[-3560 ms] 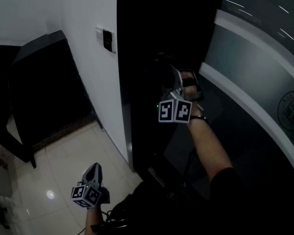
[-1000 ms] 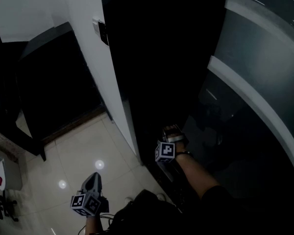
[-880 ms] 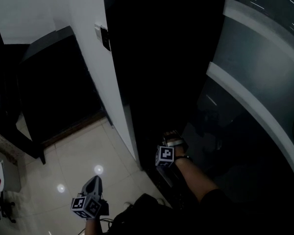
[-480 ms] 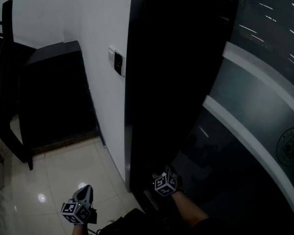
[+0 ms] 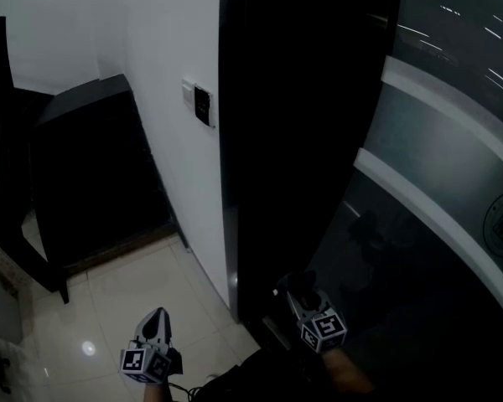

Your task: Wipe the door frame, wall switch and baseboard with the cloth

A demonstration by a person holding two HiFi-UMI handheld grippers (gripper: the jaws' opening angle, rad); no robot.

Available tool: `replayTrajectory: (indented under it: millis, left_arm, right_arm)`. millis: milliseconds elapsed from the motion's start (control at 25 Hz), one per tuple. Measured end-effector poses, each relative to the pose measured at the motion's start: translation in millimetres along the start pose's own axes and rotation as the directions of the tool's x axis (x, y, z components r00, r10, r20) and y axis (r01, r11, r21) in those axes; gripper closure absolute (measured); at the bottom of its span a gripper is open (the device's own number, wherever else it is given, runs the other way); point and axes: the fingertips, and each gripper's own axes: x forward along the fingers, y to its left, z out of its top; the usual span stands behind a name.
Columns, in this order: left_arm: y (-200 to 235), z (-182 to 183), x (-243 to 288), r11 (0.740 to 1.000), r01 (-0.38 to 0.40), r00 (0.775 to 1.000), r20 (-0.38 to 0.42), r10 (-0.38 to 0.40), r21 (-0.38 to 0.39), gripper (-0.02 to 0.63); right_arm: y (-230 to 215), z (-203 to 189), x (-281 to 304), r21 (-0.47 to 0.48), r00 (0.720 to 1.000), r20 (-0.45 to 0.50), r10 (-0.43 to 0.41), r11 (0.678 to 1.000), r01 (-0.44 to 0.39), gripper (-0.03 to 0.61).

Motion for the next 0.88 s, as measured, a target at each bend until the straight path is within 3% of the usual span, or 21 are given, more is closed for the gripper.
replayTrajectory:
  millis: [160, 360, 640, 880]
  left_arm:
    - [-2.9, 2.6, -10.6, 0.999, 0.022, 1.0, 0.012, -0.023, 0.045, 0.621]
    - [6.3, 0.4, -18.2, 1.0, 0.005, 1.0, 0.016, -0.006, 0.018, 0.62]
    - [54.2, 12.1, -54.2, 0.994, -0.105, 0.994, 0.039, 0.104, 0.009, 0.62]
    - [123.6, 39.0, -102.6, 0.975, -0.218, 0.974, 0.071, 0.216, 0.029, 0.62]
  right_arm:
    - [27.3, 4.6, -4.6, -0.101, 0.999, 0.03, 0.03, 0.995, -0.027, 0.477]
    - [54.0, -0.2, 10.1, -0.131, 0.996, -0.017, 0.088, 0.987, -0.089, 0.477]
    - [101.7, 6.2, 49.4, -0.159, 0.978, -0.04, 0.203, 0.965, -0.206, 0.477]
    - [178.3, 16.0, 116.8, -0.139, 0.946, -0.008, 0.324, 0.937, -0.322, 0.477]
